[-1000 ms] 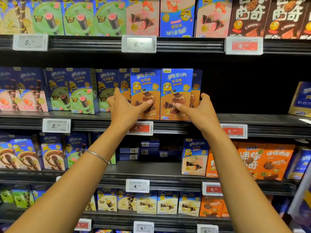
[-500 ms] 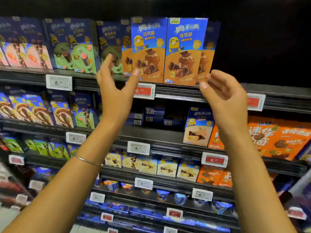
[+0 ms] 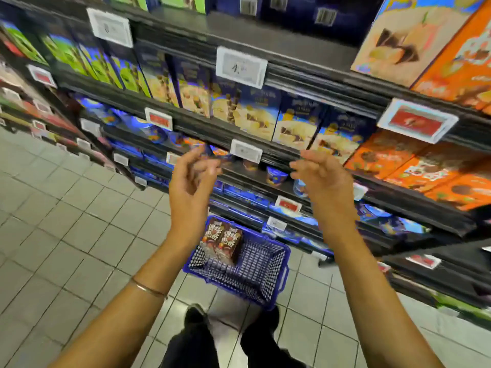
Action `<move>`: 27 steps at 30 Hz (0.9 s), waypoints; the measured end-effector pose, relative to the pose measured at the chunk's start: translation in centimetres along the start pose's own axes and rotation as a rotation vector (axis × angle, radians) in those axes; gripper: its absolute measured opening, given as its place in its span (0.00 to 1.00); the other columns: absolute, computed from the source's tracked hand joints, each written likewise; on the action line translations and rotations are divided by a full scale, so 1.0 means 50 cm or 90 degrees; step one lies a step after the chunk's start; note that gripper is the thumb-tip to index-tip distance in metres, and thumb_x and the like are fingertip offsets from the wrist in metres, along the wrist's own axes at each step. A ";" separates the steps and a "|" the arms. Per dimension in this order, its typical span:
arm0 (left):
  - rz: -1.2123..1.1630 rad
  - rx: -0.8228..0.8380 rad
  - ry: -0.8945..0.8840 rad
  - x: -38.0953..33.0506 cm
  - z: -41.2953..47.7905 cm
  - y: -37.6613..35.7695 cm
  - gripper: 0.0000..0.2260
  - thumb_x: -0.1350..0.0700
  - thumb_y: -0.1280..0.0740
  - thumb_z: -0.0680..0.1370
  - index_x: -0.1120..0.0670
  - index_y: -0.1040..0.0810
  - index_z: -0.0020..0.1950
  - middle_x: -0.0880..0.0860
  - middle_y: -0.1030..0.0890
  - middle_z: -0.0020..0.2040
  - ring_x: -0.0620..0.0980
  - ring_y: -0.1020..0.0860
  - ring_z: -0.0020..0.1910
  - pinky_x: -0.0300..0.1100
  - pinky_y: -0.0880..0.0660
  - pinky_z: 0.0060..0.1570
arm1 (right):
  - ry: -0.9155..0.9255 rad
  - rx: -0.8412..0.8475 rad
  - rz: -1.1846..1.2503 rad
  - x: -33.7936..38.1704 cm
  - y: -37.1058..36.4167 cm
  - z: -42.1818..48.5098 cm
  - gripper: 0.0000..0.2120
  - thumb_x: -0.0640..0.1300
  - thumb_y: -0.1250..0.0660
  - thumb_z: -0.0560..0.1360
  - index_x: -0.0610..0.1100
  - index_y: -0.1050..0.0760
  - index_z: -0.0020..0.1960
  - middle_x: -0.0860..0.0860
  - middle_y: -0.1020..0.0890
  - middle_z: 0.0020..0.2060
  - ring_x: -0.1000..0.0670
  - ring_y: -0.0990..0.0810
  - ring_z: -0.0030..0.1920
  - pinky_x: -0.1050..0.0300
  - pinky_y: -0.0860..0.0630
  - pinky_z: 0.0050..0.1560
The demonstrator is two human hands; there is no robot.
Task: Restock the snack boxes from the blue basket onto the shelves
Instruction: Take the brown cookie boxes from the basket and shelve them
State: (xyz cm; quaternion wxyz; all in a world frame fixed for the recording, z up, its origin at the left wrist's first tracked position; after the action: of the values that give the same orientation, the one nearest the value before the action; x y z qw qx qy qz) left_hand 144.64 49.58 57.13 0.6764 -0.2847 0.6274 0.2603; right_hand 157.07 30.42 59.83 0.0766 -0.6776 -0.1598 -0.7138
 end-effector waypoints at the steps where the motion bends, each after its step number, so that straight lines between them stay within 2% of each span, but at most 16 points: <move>1: 0.010 0.008 0.057 0.050 -0.020 0.015 0.17 0.58 0.33 0.85 0.63 0.28 0.72 0.58 0.17 0.56 0.53 0.17 0.55 0.38 0.21 0.55 | -0.054 0.023 -0.033 -0.063 -0.007 -0.021 0.05 0.41 0.31 0.80 0.47 0.20 0.55 0.48 0.15 0.49 0.41 0.16 0.52 0.44 0.21 0.53; 3: 0.012 0.023 0.179 0.154 -0.048 0.044 0.14 0.60 0.37 0.86 0.63 0.25 0.70 0.61 0.16 0.57 0.53 0.16 0.53 0.35 0.21 0.48 | -0.168 0.029 -0.072 -0.187 -0.021 -0.066 0.06 0.38 0.32 0.80 0.38 0.19 0.56 0.40 0.15 0.49 0.41 0.17 0.48 0.49 0.23 0.50; 5: 0.006 0.031 0.307 0.260 -0.066 0.071 0.14 0.57 0.39 0.88 0.62 0.22 0.69 0.63 0.16 0.58 0.52 0.16 0.48 0.36 0.21 0.42 | -0.271 0.025 -0.084 -0.291 -0.045 -0.114 0.06 0.36 0.32 0.80 0.34 0.20 0.54 0.39 0.16 0.45 0.45 0.20 0.43 0.53 0.27 0.48; 8: 0.000 0.023 0.479 0.432 -0.099 0.107 0.17 0.50 0.41 0.88 0.59 0.21 0.69 0.58 0.16 0.55 0.51 0.18 0.43 0.40 0.21 0.37 | -0.403 0.027 -0.093 -0.447 -0.097 -0.169 0.06 0.36 0.34 0.81 0.36 0.21 0.46 0.39 0.21 0.42 0.44 0.25 0.45 0.50 0.30 0.47; 10: -0.022 0.014 0.538 0.552 -0.123 0.139 0.16 0.47 0.41 0.88 0.55 0.18 0.62 0.53 0.14 0.47 0.46 0.17 0.37 0.39 0.20 0.36 | -0.460 0.060 -0.120 -0.561 -0.136 -0.194 0.12 0.39 0.35 0.82 0.30 0.21 0.50 0.39 0.23 0.42 0.44 0.25 0.43 0.50 0.29 0.44; 12: -0.044 0.017 0.555 0.676 -0.134 0.170 0.14 0.46 0.40 0.88 0.53 0.19 0.57 0.47 0.15 0.39 0.44 0.17 0.35 0.38 0.20 0.37 | -0.501 0.081 -0.136 -0.688 -0.176 -0.204 0.18 0.42 0.36 0.83 0.24 0.25 0.57 0.36 0.24 0.41 0.43 0.25 0.38 0.54 0.30 0.40; 14: -0.033 0.021 0.568 0.799 -0.137 0.199 0.15 0.45 0.40 0.88 0.53 0.20 0.62 0.49 0.16 0.43 0.47 0.18 0.40 0.42 0.20 0.47 | -0.530 0.088 -0.130 -0.817 -0.222 -0.205 0.17 0.43 0.37 0.83 0.26 0.24 0.51 0.32 0.27 0.36 0.39 0.28 0.31 0.57 0.35 0.35; 15: -0.030 0.017 0.580 0.862 -0.137 0.214 0.16 0.45 0.39 0.87 0.54 0.19 0.64 0.49 0.17 0.44 0.48 0.19 0.40 0.42 0.21 0.48 | -0.544 0.091 -0.128 -0.883 -0.247 -0.203 0.14 0.44 0.37 0.83 0.33 0.24 0.47 0.35 0.27 0.35 0.41 0.28 0.31 0.59 0.35 0.34; 16: -0.043 0.019 0.598 0.922 -0.145 0.225 0.16 0.45 0.39 0.87 0.54 0.18 0.60 0.49 0.17 0.42 0.47 0.19 0.38 0.40 0.21 0.44 | -0.562 0.094 -0.127 -0.946 -0.267 -0.207 0.11 0.45 0.36 0.83 0.38 0.23 0.47 0.40 0.25 0.35 0.44 0.26 0.33 0.60 0.34 0.33; 17: -0.057 0.029 0.606 0.975 -0.146 0.233 0.16 0.43 0.39 0.87 0.52 0.18 0.54 0.47 0.17 0.38 0.45 0.20 0.34 0.38 0.22 0.37 | -0.579 0.102 -0.127 -1.007 -0.287 -0.205 0.11 0.47 0.36 0.83 0.39 0.23 0.51 0.43 0.23 0.38 0.45 0.24 0.37 0.61 0.31 0.33; 19: -0.045 0.050 0.601 1.077 -0.137 0.243 0.18 0.41 0.41 0.87 0.50 0.20 0.49 0.45 0.16 0.35 0.43 0.19 0.32 0.36 0.22 0.31 | -0.592 0.141 -0.139 -1.130 -0.327 -0.192 0.19 0.50 0.36 0.83 0.33 0.23 0.59 0.43 0.23 0.43 0.46 0.24 0.43 0.57 0.31 0.38; 20: -0.048 0.058 0.586 1.125 -0.126 0.245 0.19 0.40 0.43 0.87 0.51 0.19 0.51 0.46 0.14 0.38 0.45 0.17 0.34 0.36 0.21 0.32 | -0.588 0.147 -0.159 -1.184 -0.342 -0.179 0.21 0.52 0.35 0.82 0.33 0.23 0.60 0.44 0.23 0.43 0.46 0.24 0.43 0.55 0.31 0.40; 23: -0.119 0.040 0.524 1.236 -0.071 0.244 0.23 0.39 0.48 0.87 0.53 0.19 0.56 0.52 0.13 0.48 0.51 0.14 0.39 0.40 0.20 0.34 | -0.508 0.135 -0.234 -1.327 -0.389 -0.134 0.16 0.58 0.33 0.80 0.44 0.21 0.50 0.45 0.19 0.43 0.44 0.21 0.45 0.51 0.27 0.45; 25: -0.126 0.044 0.464 1.285 -0.022 0.244 0.23 0.36 0.50 0.87 0.49 0.21 0.57 0.49 0.12 0.49 0.50 0.14 0.40 0.40 0.23 0.32 | -0.452 0.104 -0.245 -1.403 -0.424 -0.116 0.21 0.62 0.32 0.77 0.44 0.21 0.53 0.45 0.18 0.48 0.45 0.20 0.50 0.54 0.29 0.44; 27: -0.113 0.058 0.409 1.326 0.016 0.242 0.24 0.33 0.51 0.86 0.46 0.22 0.57 0.45 0.12 0.48 0.48 0.14 0.40 0.38 0.25 0.30 | -0.417 0.041 -0.205 -1.461 -0.449 -0.110 0.25 0.66 0.28 0.72 0.46 0.23 0.55 0.51 0.17 0.49 0.49 0.18 0.49 0.57 0.26 0.42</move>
State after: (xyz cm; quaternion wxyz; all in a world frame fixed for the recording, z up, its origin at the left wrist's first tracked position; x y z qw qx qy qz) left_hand 141.72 58.31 -9.62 0.4760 -0.3752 0.7925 0.0686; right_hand 149.67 41.78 -15.56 -0.0710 -0.8337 -0.3029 -0.4563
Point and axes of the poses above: each hand's wrist, its own z-axis towards the middle knuckle, its own y-axis out of the back of the hand, x = y × z, the point moved 3 cm from there along z, towards the middle knuckle
